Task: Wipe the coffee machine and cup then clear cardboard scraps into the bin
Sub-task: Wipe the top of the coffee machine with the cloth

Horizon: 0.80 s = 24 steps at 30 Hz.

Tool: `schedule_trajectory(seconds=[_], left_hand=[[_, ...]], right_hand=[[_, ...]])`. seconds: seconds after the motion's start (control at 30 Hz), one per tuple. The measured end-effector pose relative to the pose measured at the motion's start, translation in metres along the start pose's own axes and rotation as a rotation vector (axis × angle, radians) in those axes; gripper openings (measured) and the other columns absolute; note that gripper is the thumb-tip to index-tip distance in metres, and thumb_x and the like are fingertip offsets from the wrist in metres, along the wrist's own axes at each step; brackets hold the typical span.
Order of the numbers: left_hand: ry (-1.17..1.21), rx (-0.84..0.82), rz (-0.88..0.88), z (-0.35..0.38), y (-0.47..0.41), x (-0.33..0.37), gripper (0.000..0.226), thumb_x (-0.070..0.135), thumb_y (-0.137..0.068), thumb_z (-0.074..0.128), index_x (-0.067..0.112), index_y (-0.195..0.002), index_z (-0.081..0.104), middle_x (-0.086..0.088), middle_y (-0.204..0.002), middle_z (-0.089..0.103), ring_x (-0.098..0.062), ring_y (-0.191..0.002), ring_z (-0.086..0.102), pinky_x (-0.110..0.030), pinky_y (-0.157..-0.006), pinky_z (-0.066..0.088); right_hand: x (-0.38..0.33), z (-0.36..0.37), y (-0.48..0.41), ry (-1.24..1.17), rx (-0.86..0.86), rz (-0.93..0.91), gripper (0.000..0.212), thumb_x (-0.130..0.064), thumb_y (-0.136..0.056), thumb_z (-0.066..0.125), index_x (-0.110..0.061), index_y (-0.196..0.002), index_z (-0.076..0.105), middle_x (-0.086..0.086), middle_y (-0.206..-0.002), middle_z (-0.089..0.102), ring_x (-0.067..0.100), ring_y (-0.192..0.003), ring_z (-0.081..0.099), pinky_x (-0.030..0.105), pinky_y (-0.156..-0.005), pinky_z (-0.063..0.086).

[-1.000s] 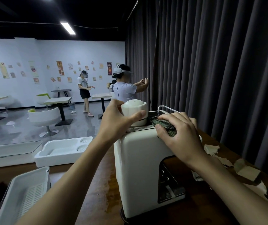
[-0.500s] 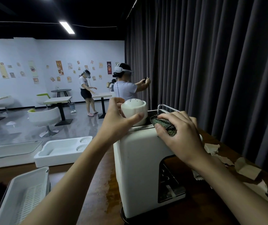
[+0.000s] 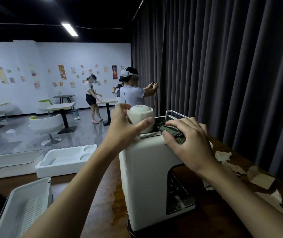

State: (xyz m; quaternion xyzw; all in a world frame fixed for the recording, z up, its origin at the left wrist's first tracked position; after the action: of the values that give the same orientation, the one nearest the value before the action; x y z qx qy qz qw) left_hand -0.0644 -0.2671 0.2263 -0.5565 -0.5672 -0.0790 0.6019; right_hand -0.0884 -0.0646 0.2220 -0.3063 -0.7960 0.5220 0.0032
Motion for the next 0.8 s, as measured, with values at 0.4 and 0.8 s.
schedule_trajectory(seconds=[0.4, 0.8], left_hand=[[0.029, -0.007, 0.035, -0.004, 0.004, 0.008, 0.083, 0.042, -0.069, 0.089, 0.026, -0.133, 0.037, 0.001, -0.122, 0.052, 0.001, -0.099, 0.061, -0.016, -0.075, 0.053], [0.025, -0.065, 0.020, -0.006, 0.003, 0.007, 0.075, 0.038, -0.079, 0.082, 0.031, -0.137, 0.034, 0.008, -0.115, 0.057, -0.004, -0.107, 0.064, -0.031, -0.081, 0.058]], right_hand=[[0.000, 0.000, 0.000, -0.005, 0.002, -0.003, 0.041, -0.052, -0.083, 0.048, -0.025, -0.104, 0.070, -0.011, -0.104, 0.067, 0.015, -0.107, 0.055, 0.044, -0.092, 0.037], [0.001, 0.001, 0.001, -0.008, 0.019, -0.007, 0.040, -0.052, -0.083, 0.048, -0.025, -0.103, 0.070, -0.011, -0.102, 0.067, 0.014, -0.106, 0.055, 0.041, -0.090, 0.037]])
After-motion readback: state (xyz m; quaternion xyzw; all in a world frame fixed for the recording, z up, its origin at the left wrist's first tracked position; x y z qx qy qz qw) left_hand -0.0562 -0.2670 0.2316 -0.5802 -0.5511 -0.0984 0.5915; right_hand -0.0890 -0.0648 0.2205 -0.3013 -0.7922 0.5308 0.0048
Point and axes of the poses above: each hand's wrist, its own y-axis away from the middle knuckle, its own z-axis out of the palm, x = y × z, the point moved 8 cm from there along -y, towards the middle knuckle
